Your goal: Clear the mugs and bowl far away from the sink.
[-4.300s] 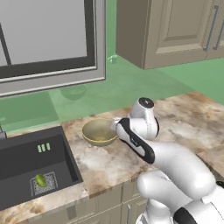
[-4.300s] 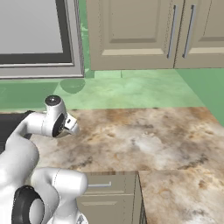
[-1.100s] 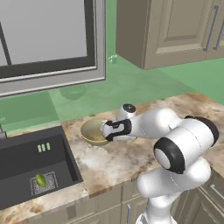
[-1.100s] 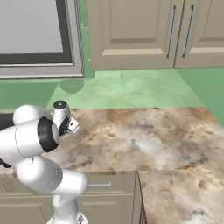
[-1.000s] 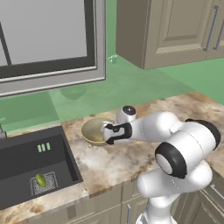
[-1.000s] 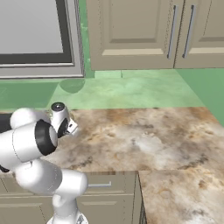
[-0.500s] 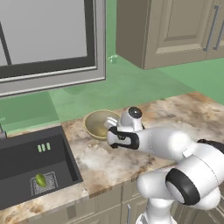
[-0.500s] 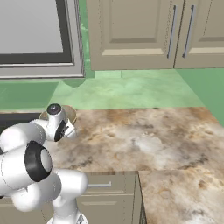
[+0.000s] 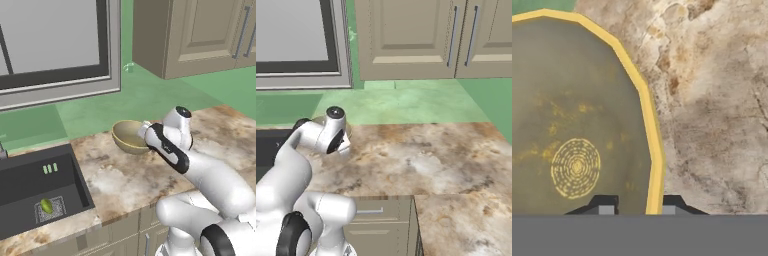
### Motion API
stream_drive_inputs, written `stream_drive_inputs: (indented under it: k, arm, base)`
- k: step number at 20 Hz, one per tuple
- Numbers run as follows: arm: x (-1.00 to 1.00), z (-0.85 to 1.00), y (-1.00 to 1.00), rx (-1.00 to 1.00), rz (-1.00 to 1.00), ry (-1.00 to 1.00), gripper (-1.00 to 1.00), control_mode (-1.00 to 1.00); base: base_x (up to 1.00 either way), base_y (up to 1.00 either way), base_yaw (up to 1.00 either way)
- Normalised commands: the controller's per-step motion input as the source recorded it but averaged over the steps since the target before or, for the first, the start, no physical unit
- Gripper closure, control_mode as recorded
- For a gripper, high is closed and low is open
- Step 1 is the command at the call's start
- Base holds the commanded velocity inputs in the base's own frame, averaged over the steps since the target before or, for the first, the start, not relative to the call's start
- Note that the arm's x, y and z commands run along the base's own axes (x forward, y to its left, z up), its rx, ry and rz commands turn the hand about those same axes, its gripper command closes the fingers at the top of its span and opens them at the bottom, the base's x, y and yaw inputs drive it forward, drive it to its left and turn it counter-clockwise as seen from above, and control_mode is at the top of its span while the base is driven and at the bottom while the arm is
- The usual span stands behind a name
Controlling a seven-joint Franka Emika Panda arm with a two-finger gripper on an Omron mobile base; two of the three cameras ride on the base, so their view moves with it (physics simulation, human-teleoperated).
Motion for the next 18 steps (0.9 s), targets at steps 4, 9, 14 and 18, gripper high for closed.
stream_drive_inputs:
  k: [4,9,14,18]
  arm:
    - [-0.46,0.62,-0.45,0.0,-0.04,0.24,1.0,-1.0]
    - [-0.57,0.43,-0.49,-0.01,-0.04,0.15,1.0,-1.0]
    - [-0.59,0.08,-0.17,0.0,0.0,-0.01,1.0,-1.0]
    - [-0.65,0.0,0.0,0.0,0.0,-0.19,1.0,-1.0]
  base:
    - [0.0,0.0,0.0]
    - [0.0,0.0,0.0]
    - [0.0,0.0,0.0]
    - [0.0,0.0,0.0]
